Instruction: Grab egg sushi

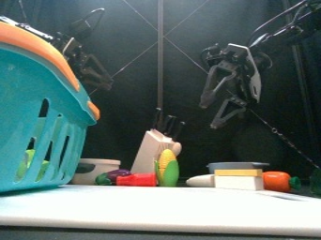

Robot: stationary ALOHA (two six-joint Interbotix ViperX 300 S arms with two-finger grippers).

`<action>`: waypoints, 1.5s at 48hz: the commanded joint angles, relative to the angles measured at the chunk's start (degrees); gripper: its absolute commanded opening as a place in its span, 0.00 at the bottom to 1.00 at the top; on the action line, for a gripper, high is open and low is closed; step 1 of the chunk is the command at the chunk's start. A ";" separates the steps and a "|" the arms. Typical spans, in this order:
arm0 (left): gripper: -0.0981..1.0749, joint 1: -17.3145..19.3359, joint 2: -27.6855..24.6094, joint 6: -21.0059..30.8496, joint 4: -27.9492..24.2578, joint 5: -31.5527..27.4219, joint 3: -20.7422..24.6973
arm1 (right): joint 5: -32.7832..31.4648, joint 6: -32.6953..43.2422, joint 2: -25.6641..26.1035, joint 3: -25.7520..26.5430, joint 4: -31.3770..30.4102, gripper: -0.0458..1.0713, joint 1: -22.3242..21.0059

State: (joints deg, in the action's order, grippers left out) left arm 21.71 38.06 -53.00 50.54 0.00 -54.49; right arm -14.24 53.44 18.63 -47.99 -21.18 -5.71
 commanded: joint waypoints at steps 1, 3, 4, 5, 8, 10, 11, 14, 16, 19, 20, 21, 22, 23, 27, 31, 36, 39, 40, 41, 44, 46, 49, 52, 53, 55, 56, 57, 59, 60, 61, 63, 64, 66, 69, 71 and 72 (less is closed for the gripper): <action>0.78 -0.18 0.53 0.09 2.20 -0.79 1.14 | -3.60 0.00 1.32 0.26 2.11 0.97 0.88; 0.78 -0.70 0.53 0.09 2.64 -1.58 1.14 | -5.19 -0.09 1.32 0.26 2.37 0.97 1.76; 0.77 -1.05 0.53 0.18 2.81 -2.02 0.97 | -5.98 -0.18 1.23 0.26 2.46 0.97 2.20; 0.77 -1.49 0.53 0.18 2.90 -2.37 0.97 | -6.59 -0.18 1.05 0.18 2.37 0.97 2.64; 0.77 -2.81 0.44 0.18 2.90 -3.08 0.62 | -8.17 -0.09 0.53 0.09 2.02 0.97 3.69; 0.77 -3.87 0.44 0.18 3.08 -3.52 0.44 | -8.53 -0.09 0.09 0.00 1.93 0.97 4.22; 0.77 -4.39 0.44 0.26 3.08 -3.52 0.35 | -8.61 0.00 -0.18 0.00 1.93 0.97 4.39; 0.77 -5.80 0.44 0.26 3.16 -3.43 0.18 | -9.05 0.00 -1.23 -0.09 2.02 0.97 4.83; 0.77 -6.77 0.35 0.35 3.25 -3.34 0.00 | -9.23 0.00 -2.02 -0.09 2.20 0.97 4.92; 0.77 -7.82 0.26 0.44 3.43 -3.16 -0.09 | -9.32 0.00 -3.25 0.00 2.29 0.97 5.19; 0.77 -8.09 0.09 0.44 3.60 -2.99 -0.18 | -9.40 0.00 -3.96 0.09 2.37 0.97 5.19; 0.77 -8.53 0.00 0.44 3.78 -2.72 -0.26 | -9.32 0.00 -4.48 0.09 2.37 0.97 5.19; 0.77 -8.79 -0.18 0.44 3.96 -2.46 -0.26 | -9.40 0.00 -5.01 0.18 2.29 0.97 5.10; 0.77 -8.96 -0.26 0.35 4.04 -2.29 -0.26 | -9.40 0.00 -5.45 0.26 2.29 0.97 5.10; 0.77 -9.76 -0.79 0.09 4.04 -1.41 -0.70 | -9.49 -0.09 -7.65 0.62 1.93 0.97 4.92; 0.77 -10.02 -1.32 0.09 3.25 -0.79 -1.14 | -10.20 -0.18 -9.76 1.05 1.85 0.97 4.75; 0.77 -10.55 -1.67 0.26 3.08 -0.70 -1.05 | -11.69 -0.18 -12.48 1.67 1.41 0.97 4.75; 0.77 -10.90 -1.76 0.26 3.16 -0.70 -0.88 | -12.22 -0.35 -13.89 2.29 1.41 0.97 4.83; 0.77 -10.99 -1.67 0.26 3.16 -0.70 -0.88 | -12.39 -0.35 -14.41 2.46 1.32 0.97 4.83; 0.77 -11.07 -1.76 0.26 3.16 -0.70 -0.88 | -12.57 -0.44 -14.85 2.64 1.41 0.97 4.83; 0.77 -11.16 -1.76 0.26 3.16 -0.53 -0.88 | -13.01 -0.53 -16.08 3.34 1.23 0.97 4.75; 0.77 -11.16 -1.76 0.26 3.16 -0.44 -0.88 | -13.27 -0.62 -16.70 3.69 1.14 0.97 4.75; 0.77 -11.25 -1.76 0.26 3.25 -0.35 -0.97 | -13.54 -0.62 -17.23 4.22 0.70 0.97 4.75; 0.77 -11.51 -1.76 0.26 3.08 -0.35 -1.14 | -14.06 -0.62 -17.58 4.48 0.44 0.96 4.83; 0.77 -11.69 -1.76 0.26 3.08 -0.35 -1.14 | -14.24 -0.62 -17.58 4.66 0.35 0.96 4.92; 0.77 -11.95 -1.76 0.18 2.90 -0.35 -1.23 | -14.77 -0.62 -17.58 4.83 0.18 0.94 4.92; 0.77 -12.13 -1.76 0.18 2.90 -0.35 -1.14 | -14.94 -0.62 -17.58 4.83 0.09 0.93 4.92; 0.77 -12.22 -1.76 0.18 2.81 -0.35 -1.14 | -15.12 -0.62 -17.58 4.83 0.09 0.92 4.92; 0.77 -12.22 -1.76 0.18 2.72 -0.35 -1.23 | -15.29 -0.62 -17.58 4.92 0.09 0.89 4.92; 0.77 -12.22 -1.76 0.18 2.81 -0.35 -1.14 | -15.38 -0.70 -17.58 5.01 0.09 0.88 4.92; 0.77 -12.22 -1.76 0.18 2.81 -0.35 -1.23 | -15.38 -0.62 -17.58 4.92 0.09 0.86 4.92; 0.77 -12.22 -1.76 0.18 2.72 -0.35 -1.23 | -15.38 -0.62 -17.58 4.92 0.09 0.82 4.92; 0.77 -12.30 -1.85 0.18 2.81 -0.26 -1.23 | -15.38 -0.62 -17.58 4.92 0.09 0.79 4.92; 0.77 -12.22 -1.85 0.18 2.72 -0.18 -1.23 | -15.38 -0.53 -17.58 4.92 0.18 0.75 5.10; 0.77 -12.30 -1.85 0.18 2.81 0.09 -1.23 | -15.64 -0.53 -17.40 5.19 0.26 0.70 5.10; 0.77 -12.39 -1.85 0.18 2.72 0.26 -1.23 | -16.00 -0.53 -16.96 5.36 0.09 0.66 5.19; 0.77 -12.39 -1.85 0.18 2.81 0.26 -1.23 | -16.35 -0.62 -16.70 5.54 0.09 0.64 5.27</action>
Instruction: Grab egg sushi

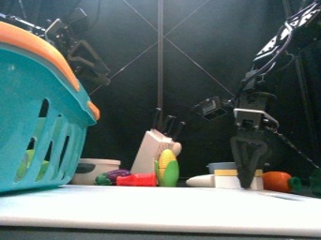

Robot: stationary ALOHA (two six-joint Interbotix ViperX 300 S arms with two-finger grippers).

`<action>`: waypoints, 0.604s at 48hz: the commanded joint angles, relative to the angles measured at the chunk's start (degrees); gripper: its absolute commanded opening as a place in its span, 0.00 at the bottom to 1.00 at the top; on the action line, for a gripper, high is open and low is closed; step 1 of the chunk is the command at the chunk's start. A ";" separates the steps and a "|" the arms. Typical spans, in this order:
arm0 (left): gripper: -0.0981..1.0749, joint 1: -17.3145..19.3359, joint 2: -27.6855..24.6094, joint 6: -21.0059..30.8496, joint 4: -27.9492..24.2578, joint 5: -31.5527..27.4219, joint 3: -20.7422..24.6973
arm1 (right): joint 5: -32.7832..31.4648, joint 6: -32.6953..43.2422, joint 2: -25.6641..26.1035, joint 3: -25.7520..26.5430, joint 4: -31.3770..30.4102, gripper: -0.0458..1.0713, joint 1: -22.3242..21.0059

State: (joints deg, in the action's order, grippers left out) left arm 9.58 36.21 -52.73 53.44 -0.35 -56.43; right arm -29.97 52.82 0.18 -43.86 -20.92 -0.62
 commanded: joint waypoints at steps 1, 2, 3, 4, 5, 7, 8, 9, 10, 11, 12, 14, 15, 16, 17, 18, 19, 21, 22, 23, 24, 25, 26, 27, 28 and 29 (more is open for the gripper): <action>0.77 -0.26 -0.09 -0.09 -0.18 0.62 0.70 | -0.97 0.00 1.93 1.58 -0.18 0.63 0.26; 0.77 -0.26 0.00 -0.09 -0.18 0.70 0.70 | -1.32 -0.09 2.29 1.93 -0.18 0.61 0.26; 0.77 -0.26 0.00 -0.09 -0.18 0.79 0.70 | -1.67 -0.09 2.72 2.20 -0.18 0.60 0.44; 0.77 -0.26 0.00 -0.09 -0.18 0.79 0.70 | -2.11 -0.18 3.43 2.55 -0.18 0.58 0.53; 0.77 -0.26 0.00 -0.09 -0.18 0.88 0.70 | -2.55 -0.18 3.87 2.72 -0.26 0.58 0.62; 0.77 -0.26 0.00 -0.09 -0.18 1.14 0.70 | -3.16 -0.18 4.92 3.08 -0.35 0.56 0.79; 0.77 -0.26 0.00 -0.09 -0.09 1.32 0.70 | -3.43 -0.18 5.45 3.16 -0.44 0.56 0.79; 0.77 -0.26 -0.09 -0.09 -0.18 1.32 0.70 | -3.69 -0.18 5.80 3.34 -0.53 0.56 0.97; 0.77 -0.18 0.00 -0.09 -0.18 1.32 0.70 | -3.87 -0.18 6.24 3.43 -0.70 0.56 1.14; 0.77 -0.26 -0.09 -0.09 -0.18 1.41 0.70 | -4.04 -0.18 6.68 3.52 -0.79 0.56 1.32; 0.77 -0.26 0.00 -0.09 -0.18 1.49 0.70 | -4.13 -0.18 7.03 3.60 -0.88 0.56 1.49; 0.77 -0.26 -0.09 -0.09 -0.18 1.41 0.70 | -4.13 -0.18 7.82 3.69 -1.05 0.56 1.93; 0.77 -0.35 -0.09 -0.09 -0.18 1.41 0.70 | -4.13 -0.18 8.26 3.69 -1.14 0.56 2.20; 0.77 -0.44 -0.09 0.00 -0.09 1.41 0.70 | -4.13 -0.18 8.70 3.78 -1.23 0.56 2.46; 0.77 -0.44 -0.09 -0.09 -0.09 1.49 0.79 | -4.13 -0.18 8.96 3.78 -1.32 0.56 2.64; 0.77 -0.53 -0.09 0.00 -0.09 1.41 0.79 | -4.13 -0.18 9.23 3.87 -1.41 0.56 2.72; 0.77 -0.62 -0.18 0.00 -0.18 1.41 0.88 | -4.04 -0.18 9.49 3.87 -1.41 0.56 2.81; 0.77 -0.70 -0.18 0.00 -0.09 1.41 0.97 | -4.04 -0.18 9.93 3.96 -1.49 0.56 3.08; 0.77 -0.70 -0.26 0.00 -0.09 1.41 1.14 | -4.04 -0.18 10.11 4.04 -1.67 0.56 3.08; 0.77 -0.79 -0.44 0.00 -0.09 1.49 1.23 | -4.04 -0.18 10.28 4.13 -1.67 0.56 3.16; 0.77 -0.88 -0.53 -0.09 -0.18 1.49 1.32 | -4.04 -0.26 10.55 4.22 -1.85 0.55 3.25; 0.77 -0.97 -0.70 -0.09 -0.18 1.58 1.49 | -4.04 -0.26 10.81 4.31 -2.11 0.55 3.34; 0.77 -1.05 -0.97 -0.09 -0.18 1.67 1.67 | -3.96 -0.35 10.90 4.39 -2.37 0.55 3.34; 0.77 -1.14 -1.23 -0.18 -0.26 1.93 1.85 | -3.96 -0.35 11.16 4.48 -2.72 0.55 3.43; 0.77 -1.58 -1.93 -0.18 -0.44 2.20 2.20 | -3.78 -0.35 11.43 4.57 -2.99 0.55 3.52; 0.78 -1.85 -2.55 -0.35 -0.70 2.46 2.46 | -3.69 -0.35 11.60 4.66 -3.34 0.55 3.69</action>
State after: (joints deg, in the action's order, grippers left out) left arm 8.70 35.33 -52.82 53.35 1.05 -56.25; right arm -34.10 52.65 9.49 -40.78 -23.20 2.72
